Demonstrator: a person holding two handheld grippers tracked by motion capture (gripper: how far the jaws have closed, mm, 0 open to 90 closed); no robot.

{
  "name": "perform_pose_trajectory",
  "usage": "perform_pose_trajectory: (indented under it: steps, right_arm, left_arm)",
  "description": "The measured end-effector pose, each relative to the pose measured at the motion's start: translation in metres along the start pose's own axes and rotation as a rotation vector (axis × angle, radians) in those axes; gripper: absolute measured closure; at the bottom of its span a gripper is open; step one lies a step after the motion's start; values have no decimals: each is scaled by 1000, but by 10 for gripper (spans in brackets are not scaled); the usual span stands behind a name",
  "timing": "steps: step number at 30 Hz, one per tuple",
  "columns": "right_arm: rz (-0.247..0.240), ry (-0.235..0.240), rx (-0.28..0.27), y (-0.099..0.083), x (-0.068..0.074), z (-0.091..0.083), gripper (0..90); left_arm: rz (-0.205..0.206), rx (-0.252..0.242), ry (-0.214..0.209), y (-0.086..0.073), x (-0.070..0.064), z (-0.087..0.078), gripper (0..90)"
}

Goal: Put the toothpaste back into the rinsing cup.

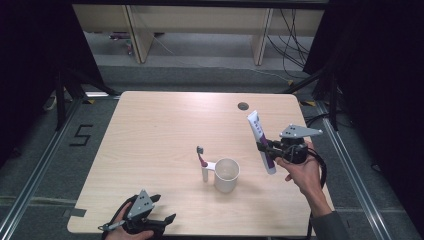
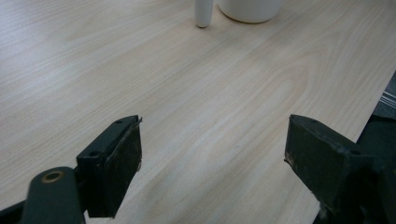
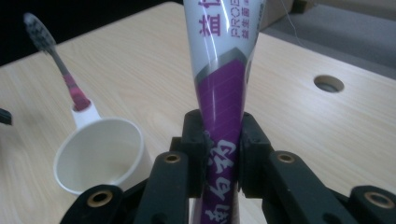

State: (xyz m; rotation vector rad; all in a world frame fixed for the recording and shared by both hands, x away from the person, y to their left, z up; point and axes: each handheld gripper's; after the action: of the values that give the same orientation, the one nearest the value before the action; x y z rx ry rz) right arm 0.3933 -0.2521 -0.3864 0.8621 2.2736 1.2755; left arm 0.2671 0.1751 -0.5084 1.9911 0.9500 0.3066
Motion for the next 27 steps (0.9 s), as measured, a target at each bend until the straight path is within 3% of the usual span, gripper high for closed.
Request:
perform_pose_trajectory:
  steps: [1,6,7,12,13,14,18,21,22,23,25,27]
  right_arm:
    - [-5,6,-18,2,1,1,765]
    - [6,42,-58,12,12,2,765]
    - [-6,50,-77,13,12,3,765]
    - [3,81,-137,20,20,7,765]
    - [30,92,-137,21,22,8,765]
    - [0,85,-143,22,22,8,765]
    - [14,114,-170,25,28,16,765]
    - [15,131,-186,27,34,21,765]
    - [50,146,-175,27,37,23,765]
    - [33,150,-187,28,38,26,765]
    - [35,161,-188,29,41,30,765]
    - [38,176,-202,29,43,34,765]
  left_arm:
    - [-22,-16,-10,-1,-2,1,184]
    - [5,5,0,0,0,0,184]
    - [-19,-16,-9,-1,-2,1,184]
    - [-22,-17,-7,-1,-2,1,184]
    - [-23,-16,-8,-1,-2,1,184]
    - [-23,-17,-11,-1,-2,1,184]
    - [-21,-15,-11,-1,-2,1,184]
    - [2,2,-1,0,0,0,184]
    - [5,5,-1,0,1,-1,184]
    - [17,15,2,0,2,-2,184]
    - [-17,-24,-11,0,0,0,184]
    - [-20,-14,-10,-1,0,-1,184]
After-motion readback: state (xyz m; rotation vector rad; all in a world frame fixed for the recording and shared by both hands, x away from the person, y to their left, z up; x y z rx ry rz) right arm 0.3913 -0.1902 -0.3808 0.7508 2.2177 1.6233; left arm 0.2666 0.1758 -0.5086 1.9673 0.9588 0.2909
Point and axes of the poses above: each handheld gripper's, and its own axes: z roughly forward along the jaws, y roughly out of its top, x roughly to its left, and after that the axes turned 6 degrees about -z, right-handed
